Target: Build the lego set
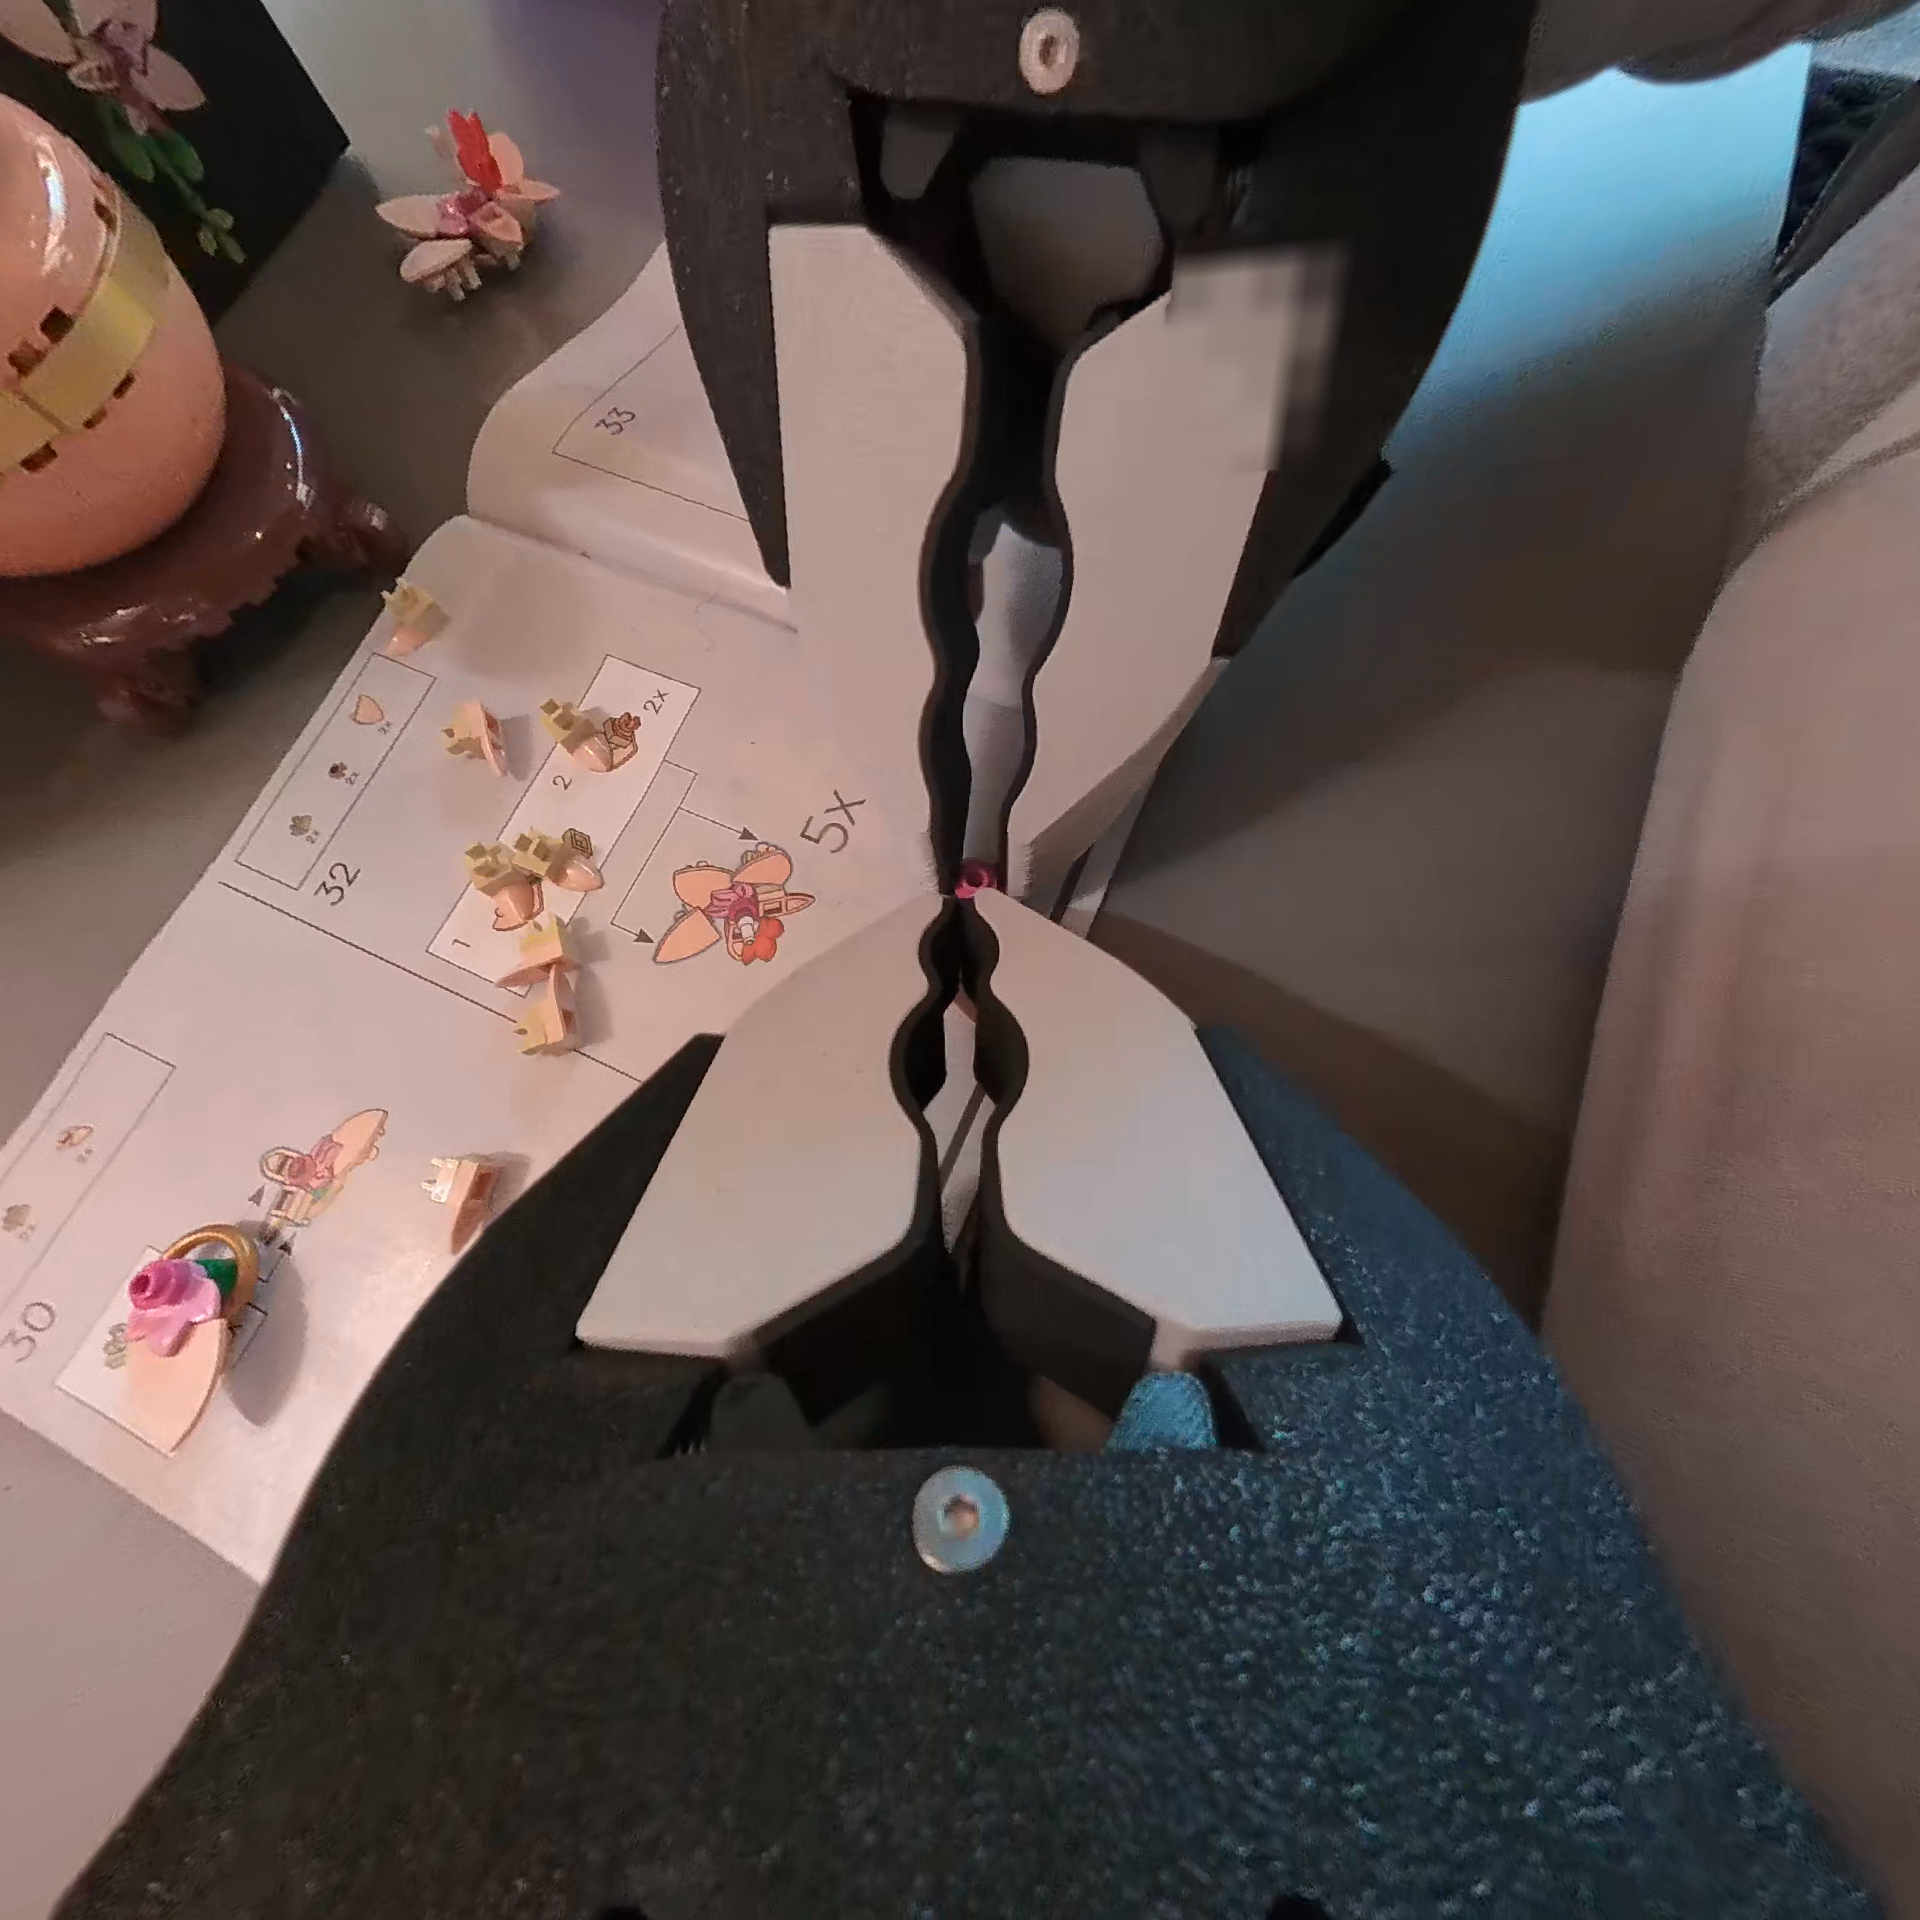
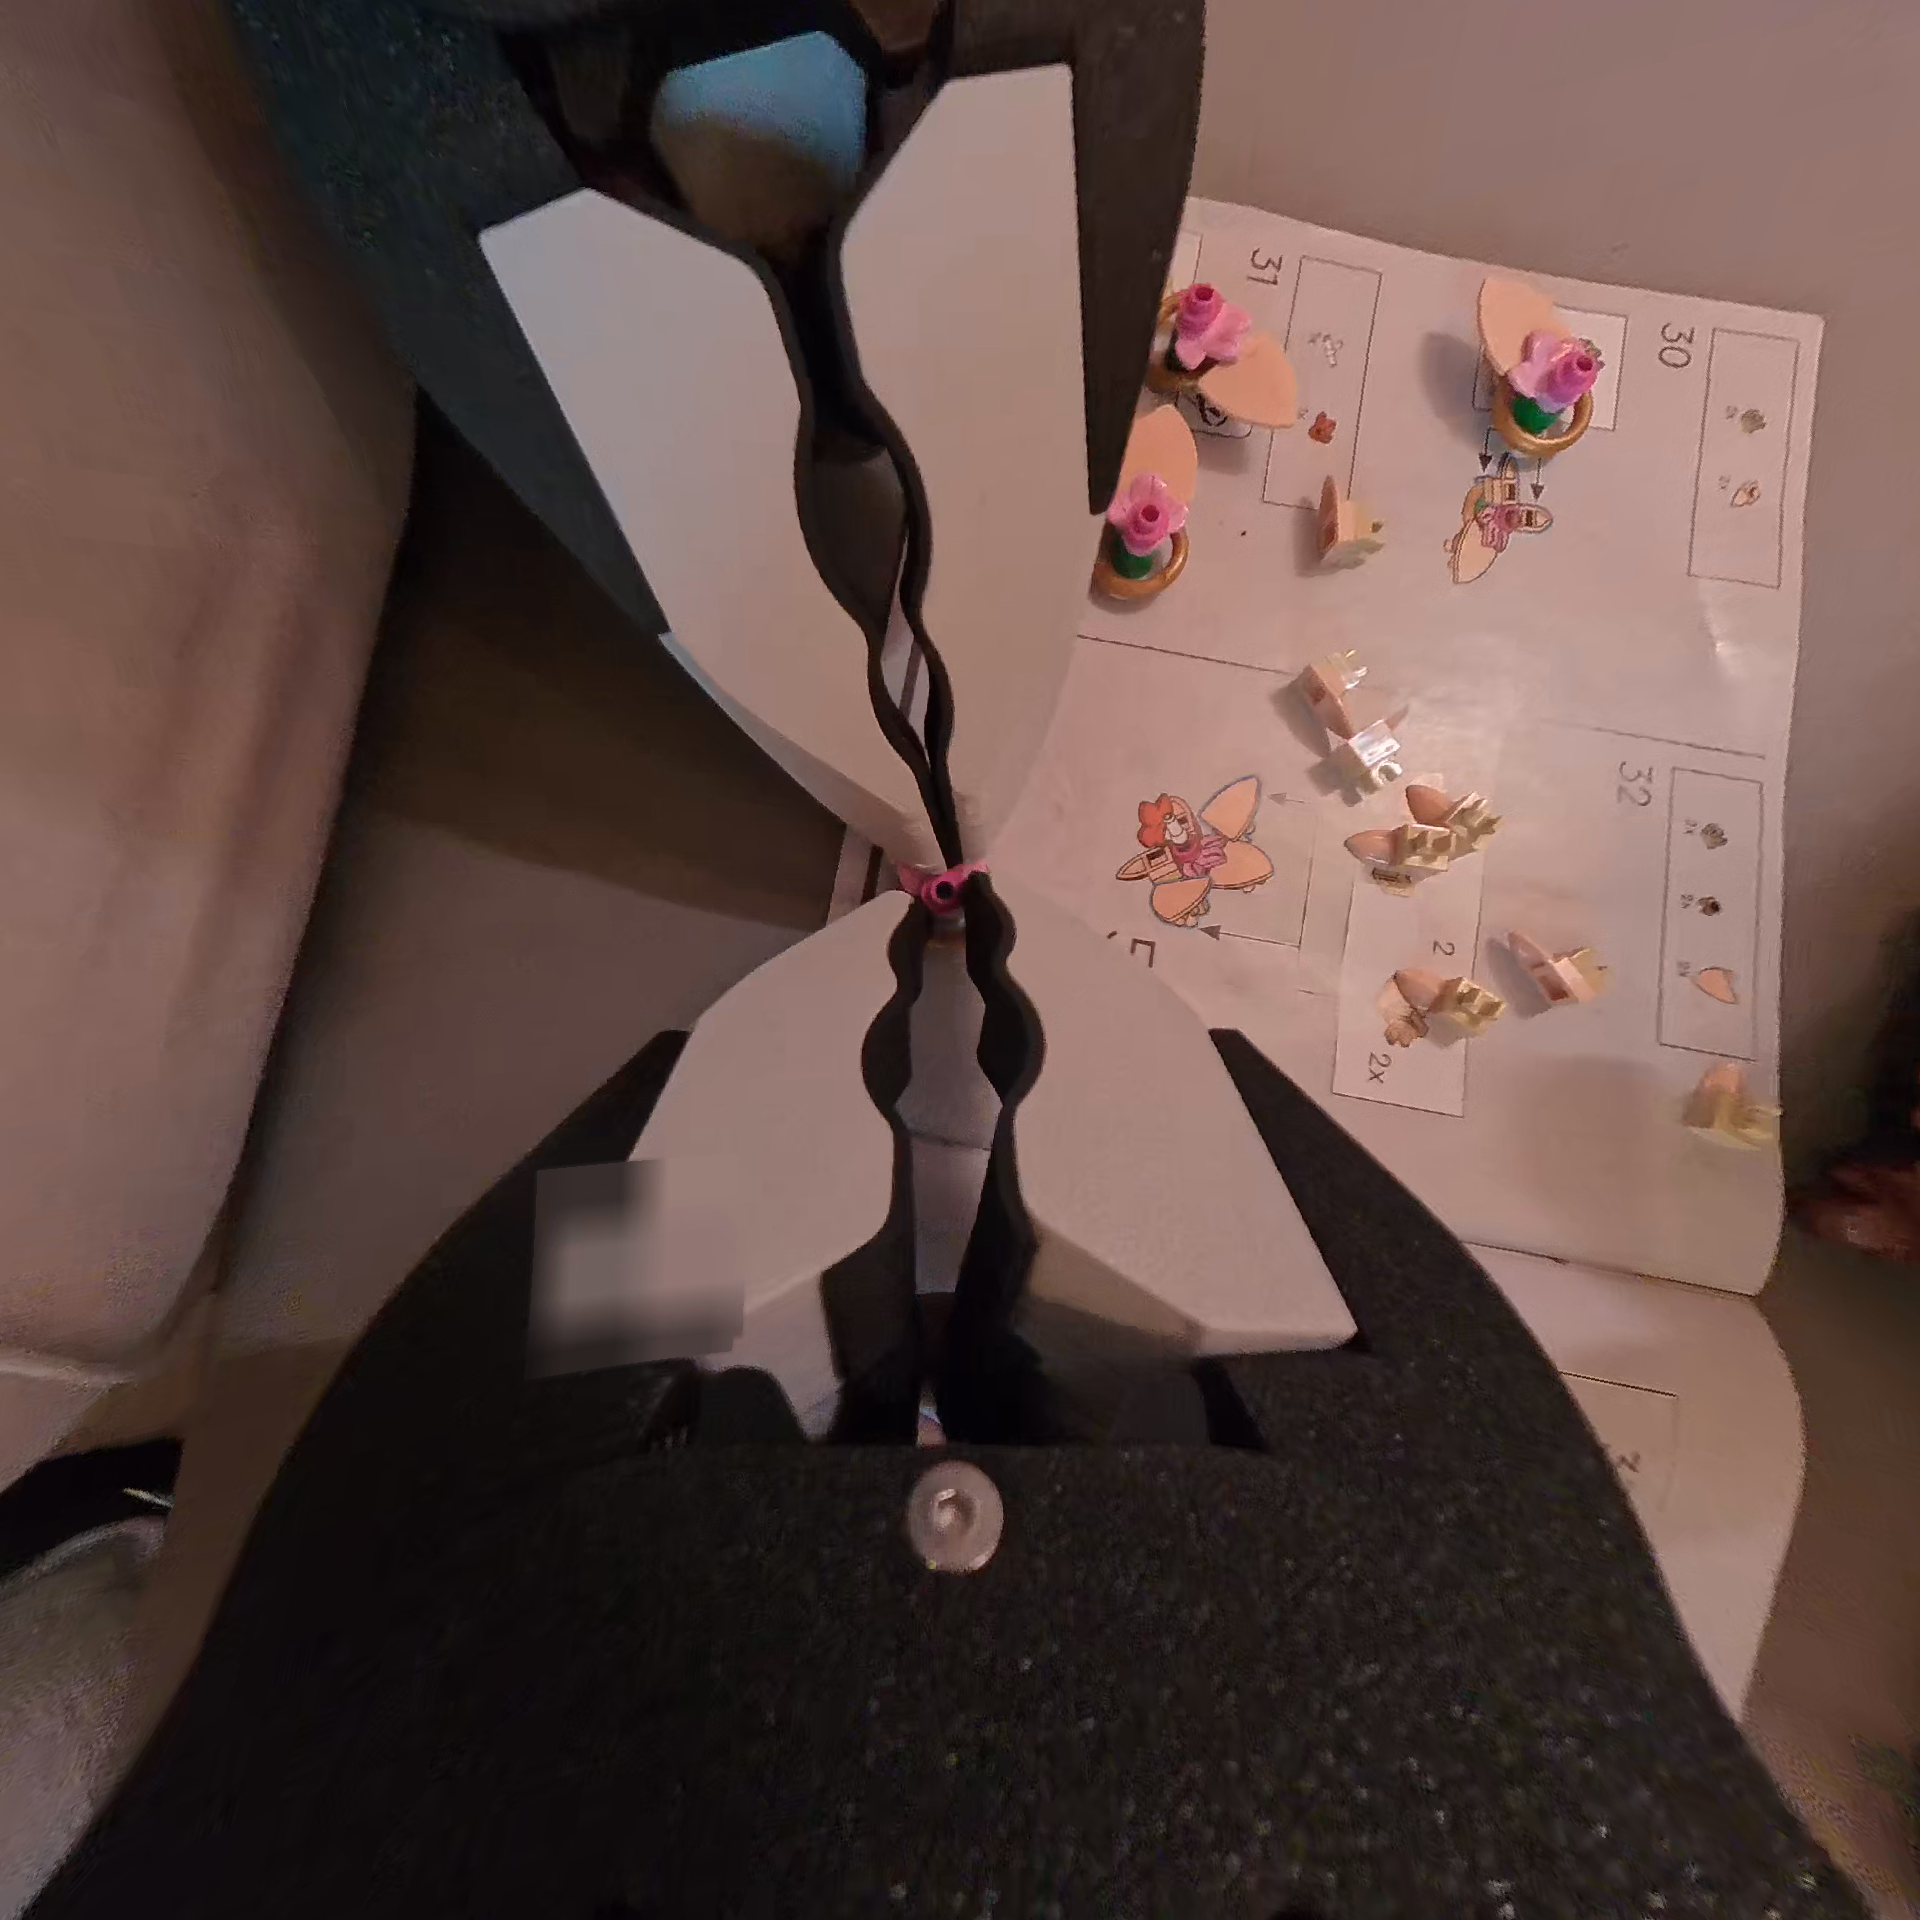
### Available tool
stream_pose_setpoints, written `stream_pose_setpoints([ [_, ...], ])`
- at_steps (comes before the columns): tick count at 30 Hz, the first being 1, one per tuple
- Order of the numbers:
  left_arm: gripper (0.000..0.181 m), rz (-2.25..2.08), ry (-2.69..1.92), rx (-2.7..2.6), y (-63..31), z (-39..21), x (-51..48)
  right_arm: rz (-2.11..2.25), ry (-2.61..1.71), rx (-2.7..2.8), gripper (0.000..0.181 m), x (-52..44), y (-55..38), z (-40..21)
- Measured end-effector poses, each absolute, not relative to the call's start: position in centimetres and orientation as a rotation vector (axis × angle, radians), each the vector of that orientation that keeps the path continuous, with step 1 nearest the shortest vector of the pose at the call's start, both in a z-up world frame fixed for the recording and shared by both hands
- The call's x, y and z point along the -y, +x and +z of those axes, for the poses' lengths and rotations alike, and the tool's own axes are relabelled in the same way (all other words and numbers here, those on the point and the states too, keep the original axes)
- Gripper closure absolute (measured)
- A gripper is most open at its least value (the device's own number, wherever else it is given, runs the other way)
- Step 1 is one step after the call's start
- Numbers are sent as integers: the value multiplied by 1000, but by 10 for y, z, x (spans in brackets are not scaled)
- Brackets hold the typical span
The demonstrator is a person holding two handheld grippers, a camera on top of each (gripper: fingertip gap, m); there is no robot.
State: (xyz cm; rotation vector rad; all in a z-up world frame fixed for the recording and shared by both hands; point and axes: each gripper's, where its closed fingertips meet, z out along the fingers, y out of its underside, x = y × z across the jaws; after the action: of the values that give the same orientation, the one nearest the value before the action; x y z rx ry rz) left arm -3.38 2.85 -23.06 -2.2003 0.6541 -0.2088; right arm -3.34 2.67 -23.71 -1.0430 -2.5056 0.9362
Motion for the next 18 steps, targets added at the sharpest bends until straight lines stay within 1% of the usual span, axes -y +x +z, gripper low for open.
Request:
stream_pose_setpoints([
  [1,181,-196,-2201,-669,-34,-230,-29,960,-1051,2504,173,-26,-33,-237],
  [7,181,-171,-2203,-696,-34,-230,-29,1038,-1081,2521,175,-26,-34,-233],
  [13,181,-152,-2217,-727,-32,-231,-27,912,-1044,2566,175,-26,-34,-235],
  [18,181,-188,-2204,-707,-31,-232,-27,899,-1076,2581,175,-26,-34,-236],
])
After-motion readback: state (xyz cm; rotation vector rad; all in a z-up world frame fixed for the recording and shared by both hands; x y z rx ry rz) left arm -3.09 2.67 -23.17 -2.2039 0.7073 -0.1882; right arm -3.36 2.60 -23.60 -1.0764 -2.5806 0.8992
